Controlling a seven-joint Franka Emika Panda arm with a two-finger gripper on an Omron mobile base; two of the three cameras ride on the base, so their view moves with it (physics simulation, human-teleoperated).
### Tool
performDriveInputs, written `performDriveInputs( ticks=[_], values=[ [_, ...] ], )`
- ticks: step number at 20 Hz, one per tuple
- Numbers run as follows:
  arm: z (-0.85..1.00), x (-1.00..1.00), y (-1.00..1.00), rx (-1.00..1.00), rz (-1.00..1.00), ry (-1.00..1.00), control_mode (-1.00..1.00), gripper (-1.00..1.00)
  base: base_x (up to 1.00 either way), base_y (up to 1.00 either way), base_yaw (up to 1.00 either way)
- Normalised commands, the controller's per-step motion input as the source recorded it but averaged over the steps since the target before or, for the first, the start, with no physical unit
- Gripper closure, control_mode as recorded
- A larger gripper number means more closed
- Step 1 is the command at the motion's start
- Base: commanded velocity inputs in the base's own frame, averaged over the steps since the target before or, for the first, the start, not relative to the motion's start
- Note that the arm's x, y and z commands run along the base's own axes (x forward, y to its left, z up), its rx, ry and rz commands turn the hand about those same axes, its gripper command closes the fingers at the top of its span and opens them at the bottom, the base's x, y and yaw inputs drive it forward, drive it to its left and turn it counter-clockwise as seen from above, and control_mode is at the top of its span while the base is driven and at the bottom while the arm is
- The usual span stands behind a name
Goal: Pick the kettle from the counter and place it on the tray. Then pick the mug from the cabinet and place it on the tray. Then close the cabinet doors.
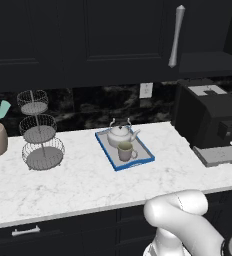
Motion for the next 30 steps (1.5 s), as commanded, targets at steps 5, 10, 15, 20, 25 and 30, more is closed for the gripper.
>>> performDriveInputs(
  ticks=[5,10,15,20,25,30],
  values=[
    [0.0,0.47,0.67,0.0,0.33,0.16,-1.0,-1.0,0.0,0.0,0.0],
    [-0.04,0.53,0.69,0.0,0.29,0.08,-1.0,-1.0,0.0,0.0,0.0],
    [-0.09,0.57,0.83,0.0,0.23,0.0,-1.0,-1.0,0.0,0.0,0.0],
    [0.0,0.68,0.73,0.0,0.18,0.0,-1.0,-1.0,0.0,0.0,0.0],
    [0.0,0.92,0.64,0.0,0.14,0.0,-1.0,-1.0,0.0,0.0,0.0],
    [0.0,1.0,0.5,0.01,0.08,0.0,-1.0,-1.0,0.0,0.0,0.0]
  ],
)
